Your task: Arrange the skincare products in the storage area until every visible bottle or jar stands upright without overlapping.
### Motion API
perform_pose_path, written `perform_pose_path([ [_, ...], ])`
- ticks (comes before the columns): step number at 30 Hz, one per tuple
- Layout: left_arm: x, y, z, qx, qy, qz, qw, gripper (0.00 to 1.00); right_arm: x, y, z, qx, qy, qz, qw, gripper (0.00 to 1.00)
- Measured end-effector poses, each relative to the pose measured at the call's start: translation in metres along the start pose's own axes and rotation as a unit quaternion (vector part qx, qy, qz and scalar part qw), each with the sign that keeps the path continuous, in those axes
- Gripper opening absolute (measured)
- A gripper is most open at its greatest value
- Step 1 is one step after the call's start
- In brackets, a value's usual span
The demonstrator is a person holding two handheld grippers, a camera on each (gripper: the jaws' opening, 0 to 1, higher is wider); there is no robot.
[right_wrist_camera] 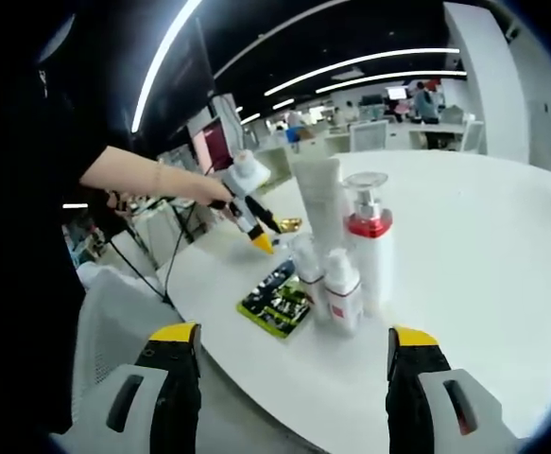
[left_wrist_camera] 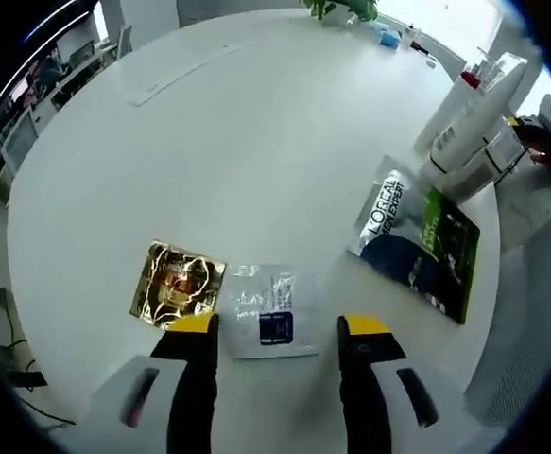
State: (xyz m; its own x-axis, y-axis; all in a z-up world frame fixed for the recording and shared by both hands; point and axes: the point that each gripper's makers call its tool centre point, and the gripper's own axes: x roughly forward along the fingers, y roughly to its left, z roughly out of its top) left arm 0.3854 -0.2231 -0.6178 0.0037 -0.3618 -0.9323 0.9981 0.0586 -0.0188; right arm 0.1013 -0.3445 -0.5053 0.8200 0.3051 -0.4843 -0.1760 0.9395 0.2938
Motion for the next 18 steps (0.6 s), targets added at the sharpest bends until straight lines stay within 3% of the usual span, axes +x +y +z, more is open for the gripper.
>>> perform_pose_path([
  [8,0.001,0.003,0.002,0.003,0.009,0.014,0.9999,0.44,0.001,-0.002,-0.002,0.0,0.004,0.0,1.0,0.84],
  [14,0.004,0.007,0.009,-0.015,0.008,0.024,0.9996,0.36,0.001,-0.001,-0.003,-0.001,0.006,0.001,1.0,0.84],
  [18,0.004,0.007,0.007,-0.01,0.013,0.024,0.9996,0.35,0.001,-0.001,-0.003,-0.002,0.005,-0.001,1.0,0.84],
])
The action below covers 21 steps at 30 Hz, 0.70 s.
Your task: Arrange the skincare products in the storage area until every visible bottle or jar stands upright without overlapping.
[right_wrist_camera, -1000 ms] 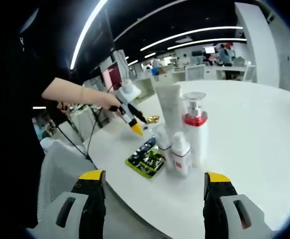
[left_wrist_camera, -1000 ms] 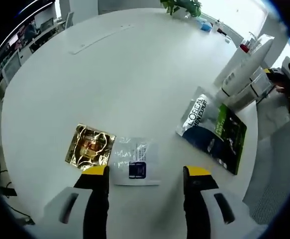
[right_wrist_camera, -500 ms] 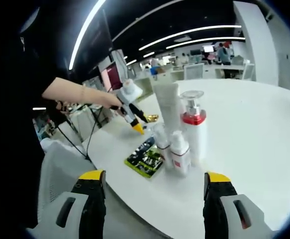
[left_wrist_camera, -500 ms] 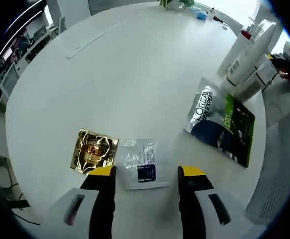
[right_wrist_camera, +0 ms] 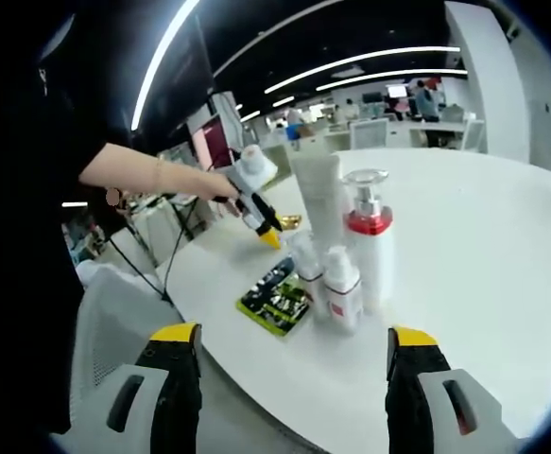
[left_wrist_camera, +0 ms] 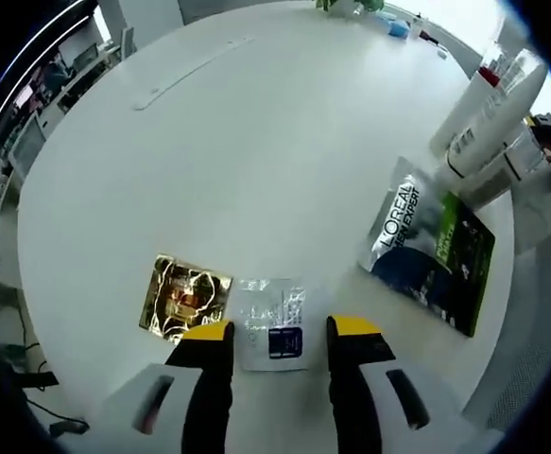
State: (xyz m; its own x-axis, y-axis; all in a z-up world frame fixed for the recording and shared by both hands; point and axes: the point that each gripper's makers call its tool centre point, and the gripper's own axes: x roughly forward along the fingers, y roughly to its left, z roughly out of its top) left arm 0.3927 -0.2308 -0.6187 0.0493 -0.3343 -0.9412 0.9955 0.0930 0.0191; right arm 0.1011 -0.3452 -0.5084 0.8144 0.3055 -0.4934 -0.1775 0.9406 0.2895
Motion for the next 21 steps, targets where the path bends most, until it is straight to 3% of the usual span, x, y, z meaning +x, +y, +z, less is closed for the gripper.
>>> perform_pose_path([
  [12,-0.001,-0.005,0.002,0.041,0.012,0.002,0.9991,0.35,0.0,0.001,0.001,-0.002,-0.002,-0.001,1.0,0.84],
  [21,-0.025,-0.022,0.006,0.084,0.007,-0.015,0.9963,0.35,0.0,0.002,0.001,-0.007,-0.002,0.002,1.0,0.84],
])
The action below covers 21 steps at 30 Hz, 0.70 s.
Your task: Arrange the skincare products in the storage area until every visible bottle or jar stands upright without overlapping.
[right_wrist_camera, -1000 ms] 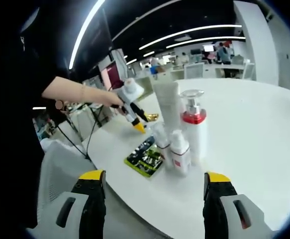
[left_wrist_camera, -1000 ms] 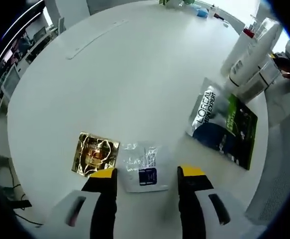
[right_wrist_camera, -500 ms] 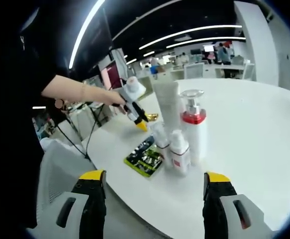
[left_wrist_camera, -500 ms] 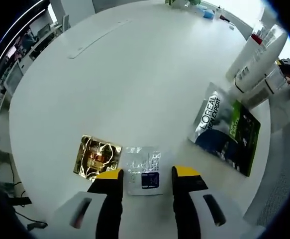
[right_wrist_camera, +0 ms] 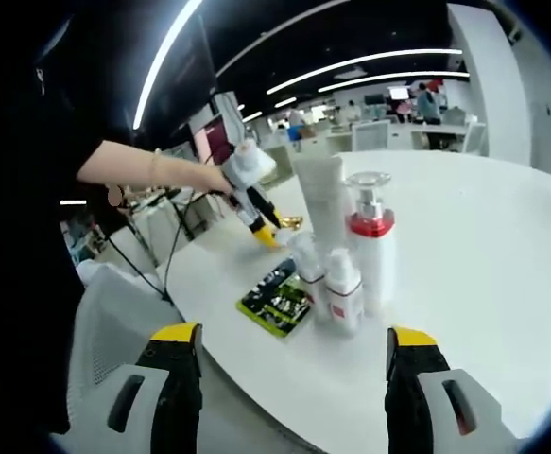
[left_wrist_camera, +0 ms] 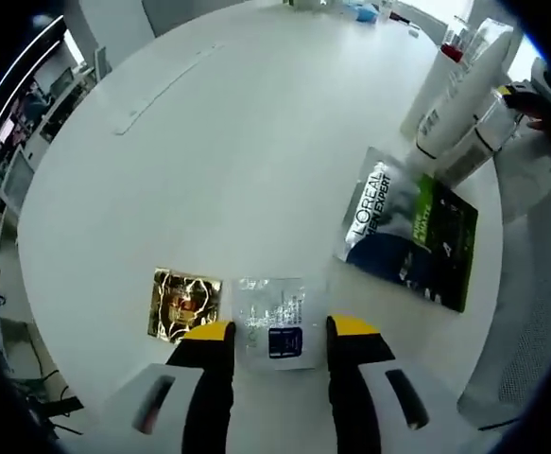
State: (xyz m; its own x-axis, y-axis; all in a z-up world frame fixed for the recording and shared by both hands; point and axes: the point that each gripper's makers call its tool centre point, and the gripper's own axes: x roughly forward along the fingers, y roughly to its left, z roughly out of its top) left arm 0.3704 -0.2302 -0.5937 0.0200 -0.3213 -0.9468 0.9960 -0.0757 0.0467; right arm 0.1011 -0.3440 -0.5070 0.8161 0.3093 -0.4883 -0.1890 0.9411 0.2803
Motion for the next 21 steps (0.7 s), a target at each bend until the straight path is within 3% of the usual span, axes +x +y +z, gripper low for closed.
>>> perform_pose_path([
  [9,-0.013,-0.012,-0.004,0.038,-0.001,0.005,0.9993,0.31,0.0,0.003,0.002,-0.01,-0.005,0.005,0.9999,0.84],
  [21,-0.026,-0.036,-0.008,0.046,-0.004,-0.004,0.9989,0.31,-0.001,0.008,0.004,-0.025,-0.008,0.012,0.9996,0.84],
])
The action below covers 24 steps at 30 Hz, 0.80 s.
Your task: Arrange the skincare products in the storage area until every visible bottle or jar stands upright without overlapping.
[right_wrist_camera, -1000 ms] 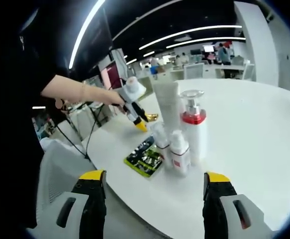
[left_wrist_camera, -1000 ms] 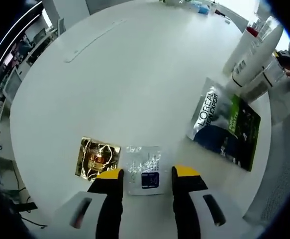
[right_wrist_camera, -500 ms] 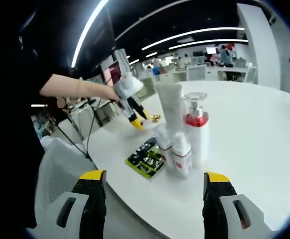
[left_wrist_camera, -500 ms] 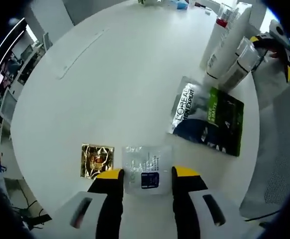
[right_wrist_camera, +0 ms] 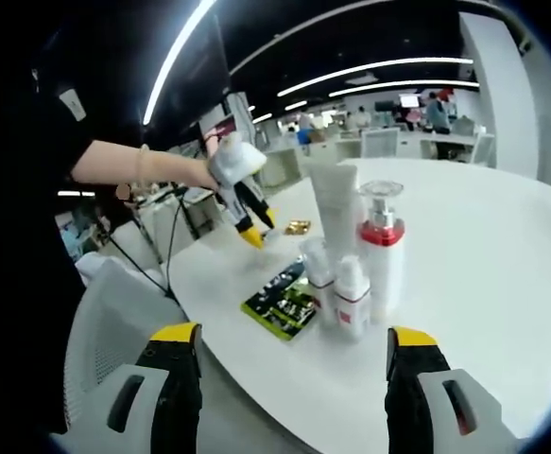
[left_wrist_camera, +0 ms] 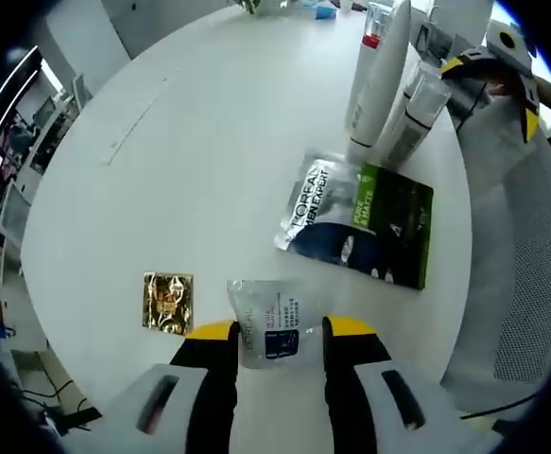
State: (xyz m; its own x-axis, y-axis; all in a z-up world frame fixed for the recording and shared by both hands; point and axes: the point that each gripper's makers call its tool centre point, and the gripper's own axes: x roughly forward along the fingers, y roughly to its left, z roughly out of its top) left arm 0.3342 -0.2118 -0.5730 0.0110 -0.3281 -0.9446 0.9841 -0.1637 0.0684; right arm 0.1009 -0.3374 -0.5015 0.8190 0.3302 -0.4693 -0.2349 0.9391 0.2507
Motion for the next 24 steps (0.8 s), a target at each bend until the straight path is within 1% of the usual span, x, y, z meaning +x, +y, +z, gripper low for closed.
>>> perform_pose_path([
  [2,0.0,0.001,-0.001,0.001,-0.001,-0.001,1.0,0.31,0.0,0.001,0.0,-0.002,-0.001,0.001,1.0,0.84],
  [4,-0.001,-0.005,-0.002,0.006,0.0,-0.002,1.0,0.31,0.0,0.001,0.001,-0.004,-0.002,0.002,1.0,0.84],
  [6,-0.001,-0.016,-0.001,0.015,0.004,-0.006,0.9999,0.31,0.0,0.002,0.001,-0.006,-0.002,0.003,1.0,0.84],
  [8,0.001,-0.017,-0.003,0.022,0.008,-0.009,0.9997,0.31,0.0,0.002,0.001,-0.008,-0.002,0.005,1.0,0.84],
  [12,0.0,-0.029,-0.006,0.039,0.018,-0.016,0.999,0.31,0.0,0.003,0.001,-0.01,-0.002,0.006,0.9999,0.84],
  [14,0.002,-0.036,-0.008,0.044,0.02,-0.021,0.9986,0.31,0.0,0.004,0.001,-0.011,-0.002,0.007,0.9999,0.84],
  [16,0.003,-0.046,-0.006,0.048,0.02,-0.025,0.9983,0.31,0.0,0.005,0.0,-0.012,-0.001,0.01,0.9999,0.84],
  [19,0.009,-0.048,-0.006,0.055,0.024,-0.032,0.9977,0.31,0.0,0.006,-0.001,-0.014,0.001,0.011,0.9998,0.84],
  [22,0.01,-0.057,-0.01,0.066,0.029,-0.04,0.9966,0.31,0.0,0.006,-0.001,-0.014,0.001,0.012,0.9998,0.84],
  [24,0.011,-0.063,-0.012,0.076,0.037,-0.042,0.9955,0.31,0.0,0.006,-0.001,-0.015,0.001,0.012,0.9998,0.84],
])
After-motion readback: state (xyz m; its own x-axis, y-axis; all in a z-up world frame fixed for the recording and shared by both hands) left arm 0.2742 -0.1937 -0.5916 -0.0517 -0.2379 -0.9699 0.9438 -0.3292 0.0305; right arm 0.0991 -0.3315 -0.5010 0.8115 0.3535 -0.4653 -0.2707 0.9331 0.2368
